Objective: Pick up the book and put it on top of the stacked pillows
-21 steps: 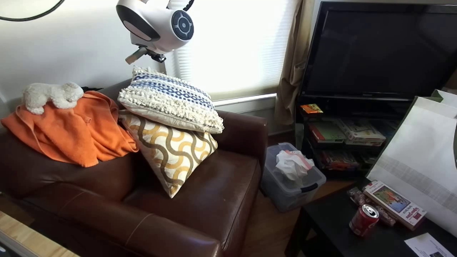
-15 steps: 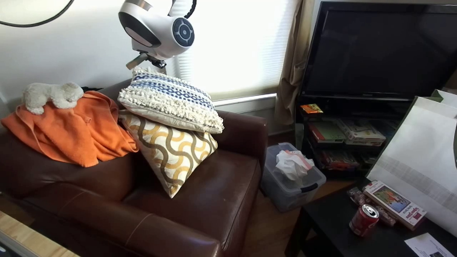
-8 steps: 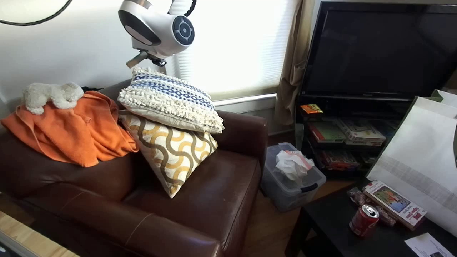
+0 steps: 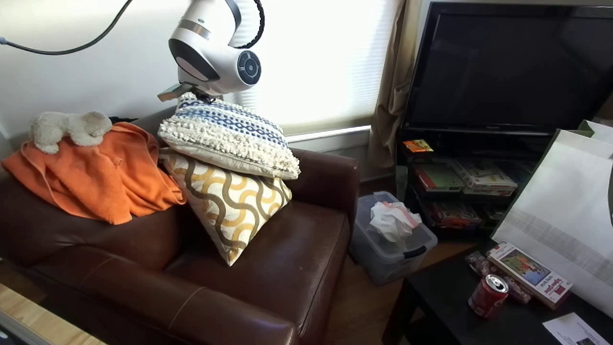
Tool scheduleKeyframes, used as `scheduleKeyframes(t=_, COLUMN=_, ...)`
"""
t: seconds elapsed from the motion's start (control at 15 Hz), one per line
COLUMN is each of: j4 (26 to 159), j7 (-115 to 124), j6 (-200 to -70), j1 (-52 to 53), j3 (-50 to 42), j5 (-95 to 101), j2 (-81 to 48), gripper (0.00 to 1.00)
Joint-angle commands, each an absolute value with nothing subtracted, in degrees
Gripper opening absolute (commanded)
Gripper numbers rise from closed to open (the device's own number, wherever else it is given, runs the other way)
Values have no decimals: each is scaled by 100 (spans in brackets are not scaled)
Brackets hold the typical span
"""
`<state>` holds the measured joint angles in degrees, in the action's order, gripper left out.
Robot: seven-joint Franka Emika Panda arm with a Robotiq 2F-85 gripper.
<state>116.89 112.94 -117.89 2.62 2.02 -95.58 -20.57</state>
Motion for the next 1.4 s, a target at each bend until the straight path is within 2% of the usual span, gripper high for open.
scheduleKeyframes(t=0.0, j4=11665, j7=11302, j6=-11772, j1=272, j3=176, j5=-9549, j2=-2071, gripper=27)
scheduleKeyframes(t=0.6, j4=11610, j7=11302, j6=-11771, j1=270, j3=177, j5=-9549, j2=-2068, gripper=27)
scheduleKeyframes(t=0.67, j4=11581, j7=11309, j6=-11753, j1=266, j3=178, j5=-9549, j2=-2098, gripper=7)
scheduleKeyframes(t=1.07, j4=10395, j7=12150, j6=-10463, j1=331, j3=275, j5=-8647, j2=-3355, gripper=7)
scheduleKeyframes(t=1.27, j4=9966, j7=12606, j6=-10500, j1=429, j3=253, j5=-8618, j2=-3761, gripper=7)
scheduleKeyframes(t=1.33, j4=9867, j7=12677, j6=-10554, j1=438, j3=260, j5=-8691, j2=-3857, gripper=52)
